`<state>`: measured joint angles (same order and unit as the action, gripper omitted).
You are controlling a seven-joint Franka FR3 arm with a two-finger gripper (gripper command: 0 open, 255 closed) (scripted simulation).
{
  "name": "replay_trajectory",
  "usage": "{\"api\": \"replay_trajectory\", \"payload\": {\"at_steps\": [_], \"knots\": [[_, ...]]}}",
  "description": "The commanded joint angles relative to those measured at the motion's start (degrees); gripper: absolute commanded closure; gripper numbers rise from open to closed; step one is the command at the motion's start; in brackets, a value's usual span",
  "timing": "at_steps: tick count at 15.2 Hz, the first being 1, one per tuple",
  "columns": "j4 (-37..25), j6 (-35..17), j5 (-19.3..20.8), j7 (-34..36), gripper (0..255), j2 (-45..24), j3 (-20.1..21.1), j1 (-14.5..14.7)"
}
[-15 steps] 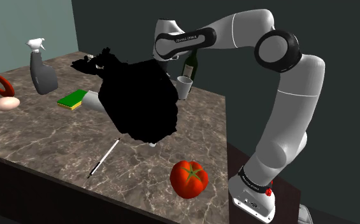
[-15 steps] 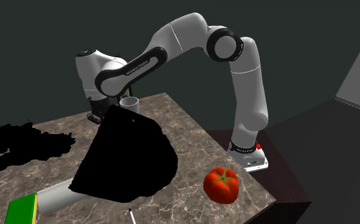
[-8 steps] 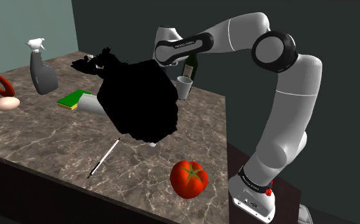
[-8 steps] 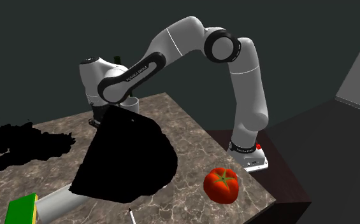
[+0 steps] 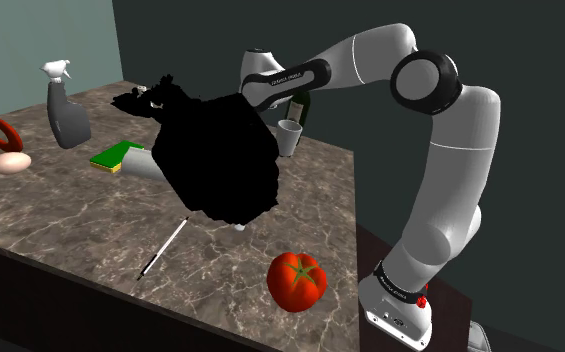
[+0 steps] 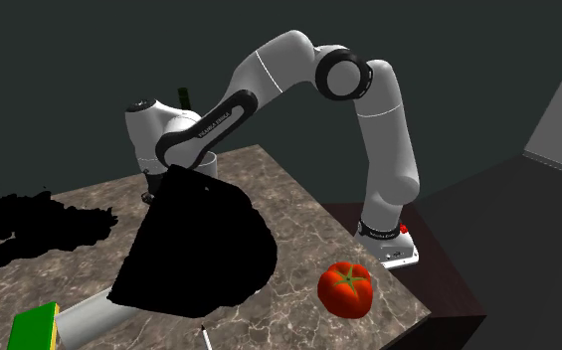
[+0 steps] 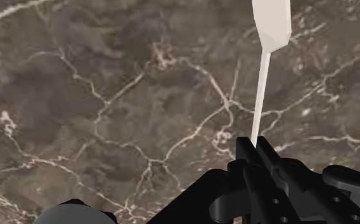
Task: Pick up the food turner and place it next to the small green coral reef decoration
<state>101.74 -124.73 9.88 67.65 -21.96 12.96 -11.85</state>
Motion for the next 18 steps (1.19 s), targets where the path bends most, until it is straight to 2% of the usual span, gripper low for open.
{"api": "replay_trajectory", "payload": {"at_steps": [1,2,3,8,12,18], "knots": [[0.0,0.0,0.0,0.0,255,0.0,0.0,0.0],[0.0,0.0,0.0,0.0,255,0.0,0.0,0.0],[0.0,0.0,0.0,0.0,0,0.0,0.0,0.0],[0.0,0.0,0.0,0.0,0,0.0,0.0,0.0],[-2.9,6.0,-1.2,-0.7,0,3.2,0.6,-0.1],[-2.9,6.0,-1.2,-0.8,0,3.2,0.6,-0.1]]}}
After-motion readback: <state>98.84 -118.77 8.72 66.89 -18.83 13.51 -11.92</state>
